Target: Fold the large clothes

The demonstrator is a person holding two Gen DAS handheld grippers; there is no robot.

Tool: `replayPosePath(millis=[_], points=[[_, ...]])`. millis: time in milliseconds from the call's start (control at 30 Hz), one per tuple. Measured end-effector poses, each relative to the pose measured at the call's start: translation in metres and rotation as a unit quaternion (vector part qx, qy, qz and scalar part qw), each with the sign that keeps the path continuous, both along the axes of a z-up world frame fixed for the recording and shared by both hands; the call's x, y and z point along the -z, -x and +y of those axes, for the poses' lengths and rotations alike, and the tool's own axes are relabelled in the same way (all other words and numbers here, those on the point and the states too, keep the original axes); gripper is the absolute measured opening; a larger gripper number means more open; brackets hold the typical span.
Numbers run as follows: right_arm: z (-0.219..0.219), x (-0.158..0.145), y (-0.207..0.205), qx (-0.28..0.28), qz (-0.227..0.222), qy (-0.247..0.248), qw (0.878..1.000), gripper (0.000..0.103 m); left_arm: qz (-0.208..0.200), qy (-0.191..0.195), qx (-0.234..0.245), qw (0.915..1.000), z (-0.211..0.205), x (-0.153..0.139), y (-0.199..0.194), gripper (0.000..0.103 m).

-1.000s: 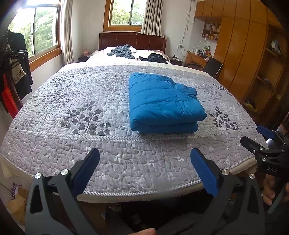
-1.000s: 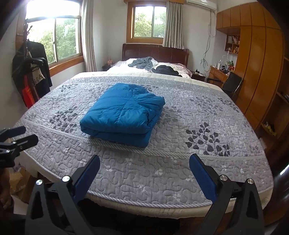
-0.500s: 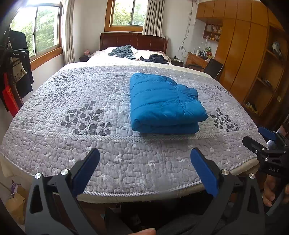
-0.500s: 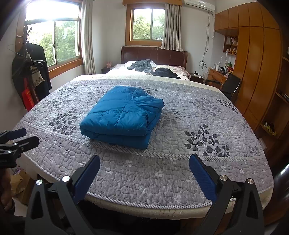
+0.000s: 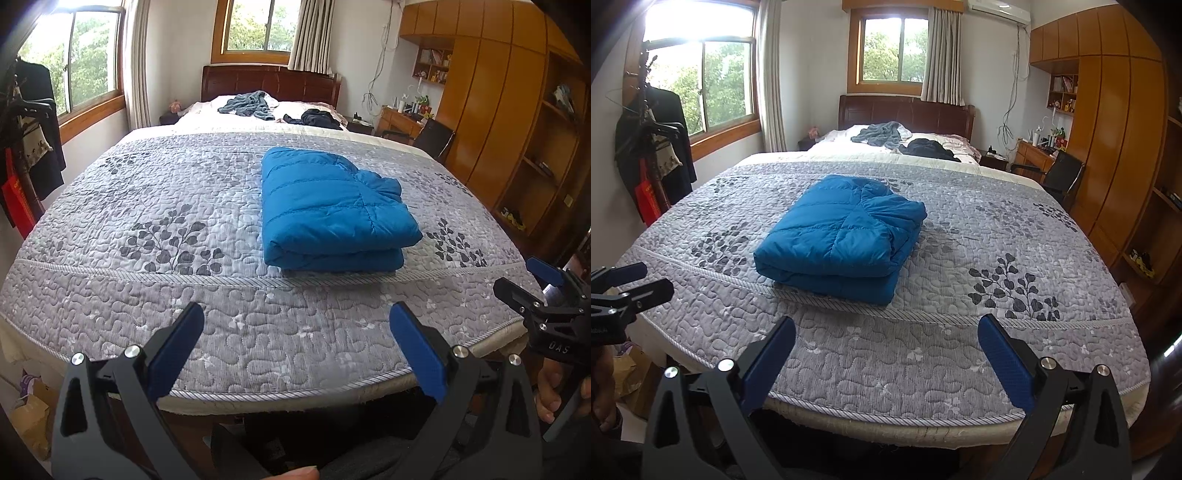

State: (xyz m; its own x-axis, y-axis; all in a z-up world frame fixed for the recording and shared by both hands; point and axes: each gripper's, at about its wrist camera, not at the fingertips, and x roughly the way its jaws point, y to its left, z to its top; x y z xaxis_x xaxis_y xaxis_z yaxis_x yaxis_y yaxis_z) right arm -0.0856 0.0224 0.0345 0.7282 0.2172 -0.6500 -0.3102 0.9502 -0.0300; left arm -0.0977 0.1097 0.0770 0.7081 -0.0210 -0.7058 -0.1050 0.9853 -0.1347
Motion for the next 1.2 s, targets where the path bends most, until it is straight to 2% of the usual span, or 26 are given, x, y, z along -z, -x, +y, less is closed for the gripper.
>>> replayPosePath(millis=[1200], points=[[0.0005, 0.0037, -0.0007, -0.002, -0.001, 0.001, 1.0, 0.099, 0.005, 0.003, 0.002, 1.0, -0.0017, 0.0029, -0.0008, 0.1]])
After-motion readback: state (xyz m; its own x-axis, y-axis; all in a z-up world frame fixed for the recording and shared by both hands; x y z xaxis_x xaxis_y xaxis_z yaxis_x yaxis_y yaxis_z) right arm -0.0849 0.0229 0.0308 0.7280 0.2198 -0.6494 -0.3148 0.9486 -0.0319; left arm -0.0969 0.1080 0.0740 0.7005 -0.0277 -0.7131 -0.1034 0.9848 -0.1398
